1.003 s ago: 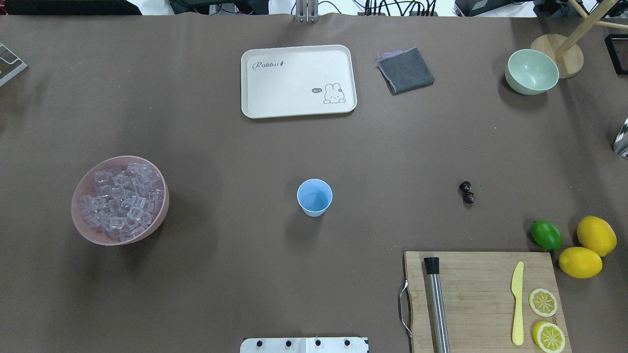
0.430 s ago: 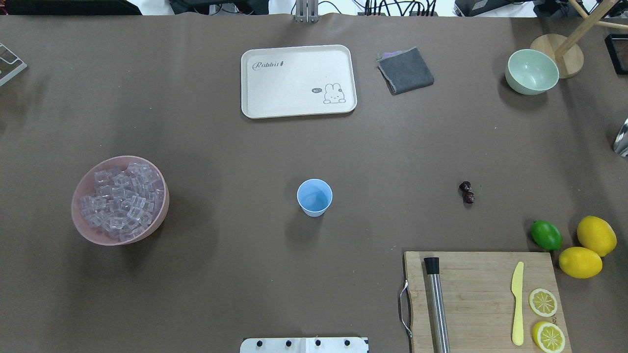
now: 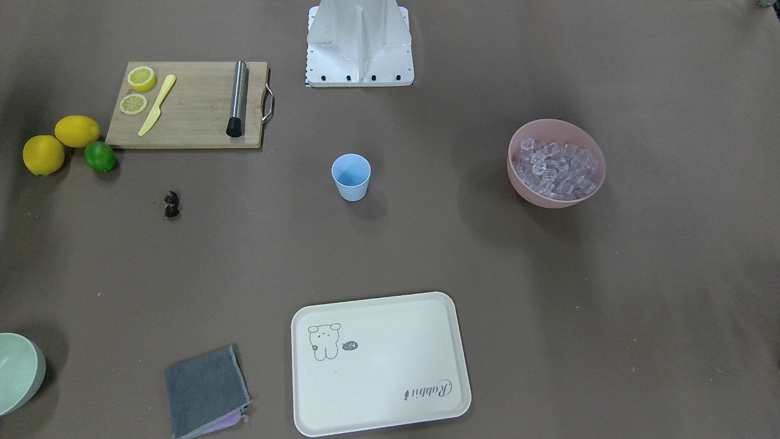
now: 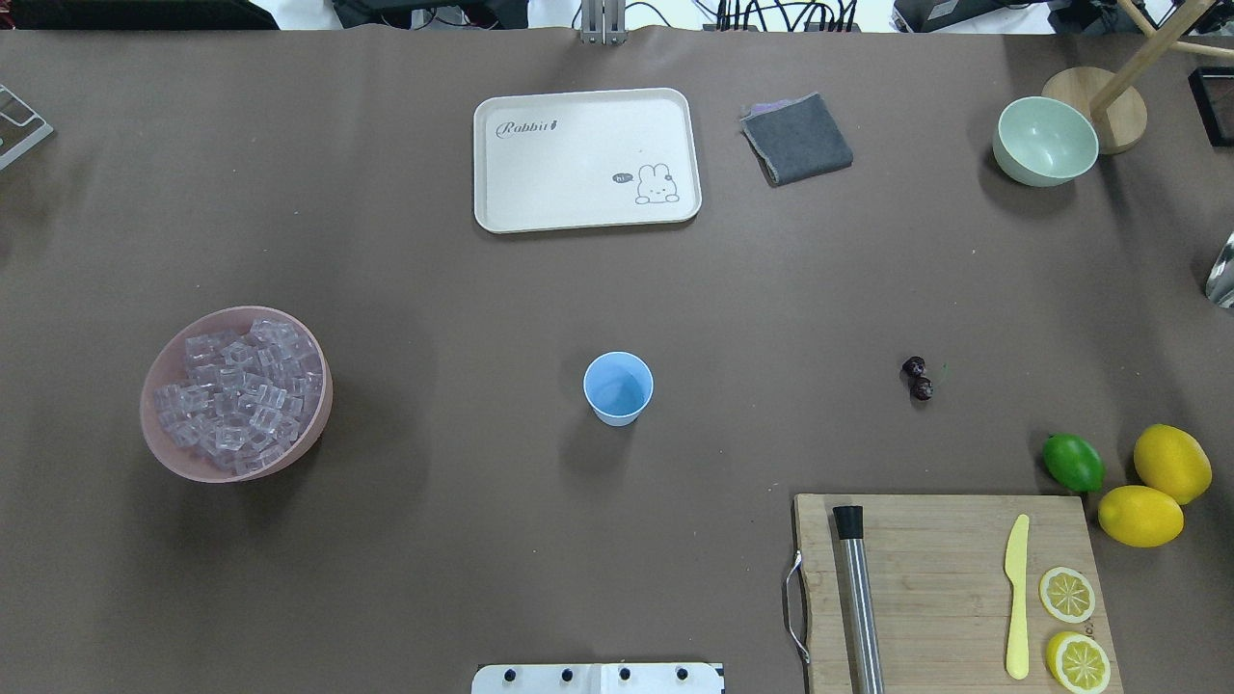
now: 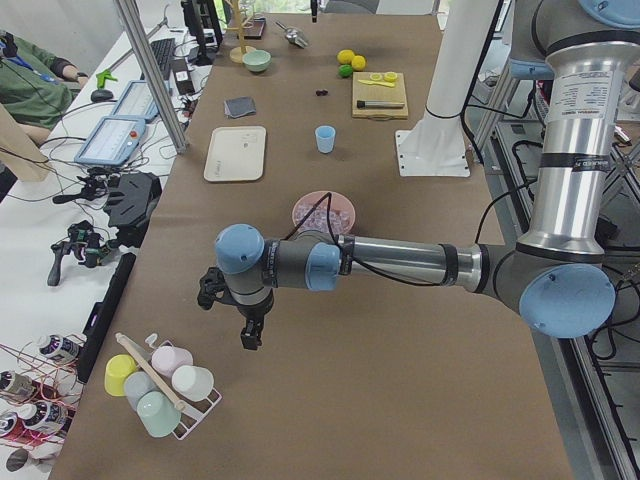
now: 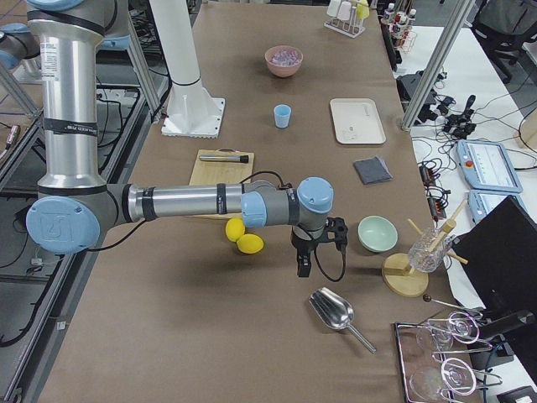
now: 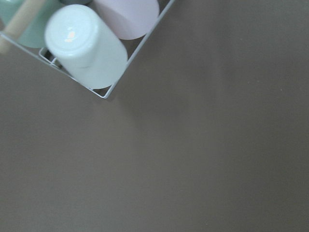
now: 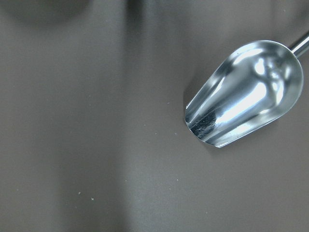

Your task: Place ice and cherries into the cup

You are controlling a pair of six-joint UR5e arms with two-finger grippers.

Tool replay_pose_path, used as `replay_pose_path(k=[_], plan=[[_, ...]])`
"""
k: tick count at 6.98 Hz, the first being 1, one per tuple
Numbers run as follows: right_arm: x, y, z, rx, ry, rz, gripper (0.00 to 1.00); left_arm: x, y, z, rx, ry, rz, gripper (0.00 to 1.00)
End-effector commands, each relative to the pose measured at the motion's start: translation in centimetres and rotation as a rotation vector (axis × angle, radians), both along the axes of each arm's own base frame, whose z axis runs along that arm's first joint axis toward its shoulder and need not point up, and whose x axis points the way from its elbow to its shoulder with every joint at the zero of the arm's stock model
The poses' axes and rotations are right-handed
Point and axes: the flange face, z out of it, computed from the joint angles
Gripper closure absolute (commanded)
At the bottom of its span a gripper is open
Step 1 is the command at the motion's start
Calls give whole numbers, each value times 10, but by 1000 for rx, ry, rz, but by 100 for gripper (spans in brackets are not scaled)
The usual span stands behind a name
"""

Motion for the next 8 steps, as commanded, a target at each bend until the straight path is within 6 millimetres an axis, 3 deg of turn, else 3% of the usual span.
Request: replay_pose_path(k=[1,2,3,5,8], plan=[[-15,-1,-3,5,1,-27,0,15,11,-36,-17,13,-64,0],[-16,0,-2,1,0,-31,0,49,14,-63,-46,25,-76,0],[-17,1,-1,-1,-3,-33,0,98,17,-86,-60,41,-57,0],[-17,5,6,-15,0,-36,0,180,27,-119,-99,118,-109,1],[-19,6,7,-18,-1,-40,0,278,76,-191,-1,191,89,3]])
